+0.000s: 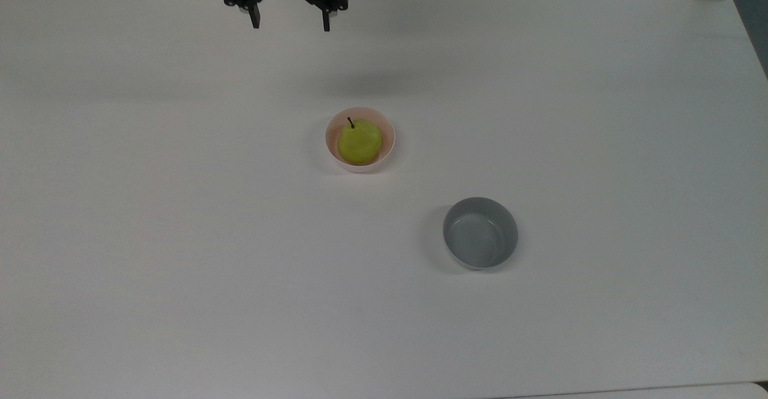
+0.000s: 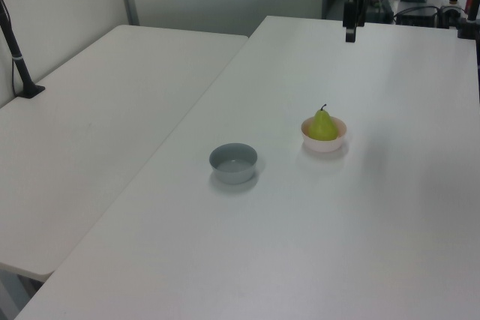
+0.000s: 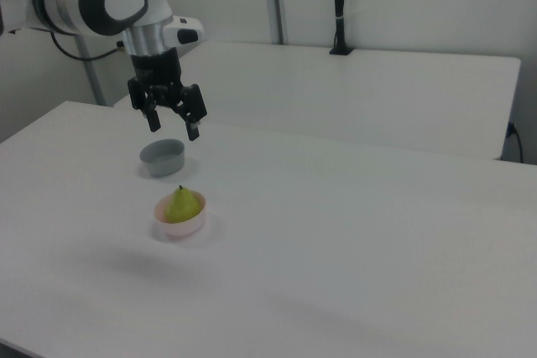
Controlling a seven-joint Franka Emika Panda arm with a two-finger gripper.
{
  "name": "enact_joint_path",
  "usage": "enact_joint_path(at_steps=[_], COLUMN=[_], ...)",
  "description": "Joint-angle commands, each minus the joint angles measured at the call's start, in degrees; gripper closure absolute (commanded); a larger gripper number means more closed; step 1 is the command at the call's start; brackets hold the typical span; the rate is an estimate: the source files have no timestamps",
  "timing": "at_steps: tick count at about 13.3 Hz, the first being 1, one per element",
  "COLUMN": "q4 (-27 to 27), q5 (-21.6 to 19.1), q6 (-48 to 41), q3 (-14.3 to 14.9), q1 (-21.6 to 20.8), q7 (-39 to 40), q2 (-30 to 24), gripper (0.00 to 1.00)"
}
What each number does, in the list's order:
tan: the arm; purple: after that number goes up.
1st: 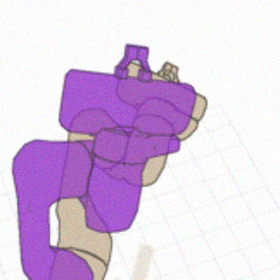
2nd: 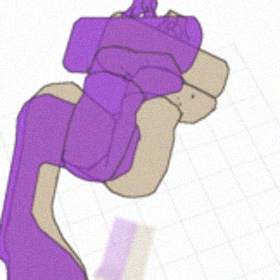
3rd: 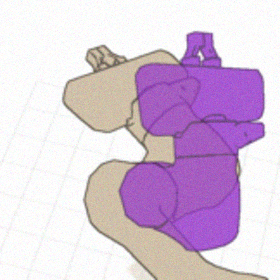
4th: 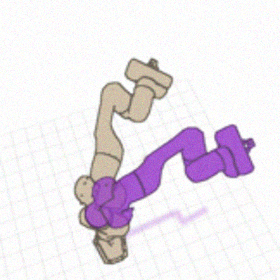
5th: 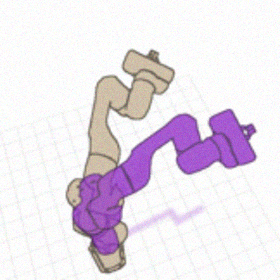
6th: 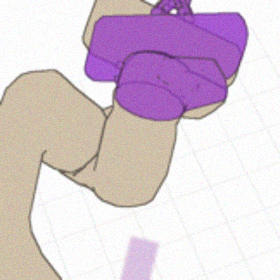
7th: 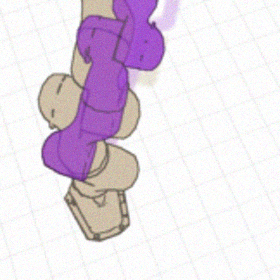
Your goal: Place the pear in the bowl
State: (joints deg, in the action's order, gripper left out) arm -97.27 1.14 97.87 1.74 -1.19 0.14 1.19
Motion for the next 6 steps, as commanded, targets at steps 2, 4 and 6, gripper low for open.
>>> enact_joint_path(at_steps=[2, 4, 6], q4=[2.3, 2.3, 2.3], q5=[-1.5, -1.5, -1.4], q6=[-2.0, -1.9, -2.0], q3=[0.0, 0.0, 0.0], q1=[0.2, 0.4, 0.5], q7=[-4.4, -4.3, -4.3], q2=[0.0, 0.0, 0.0], gripper=[0.0, 0.0, 0.0])
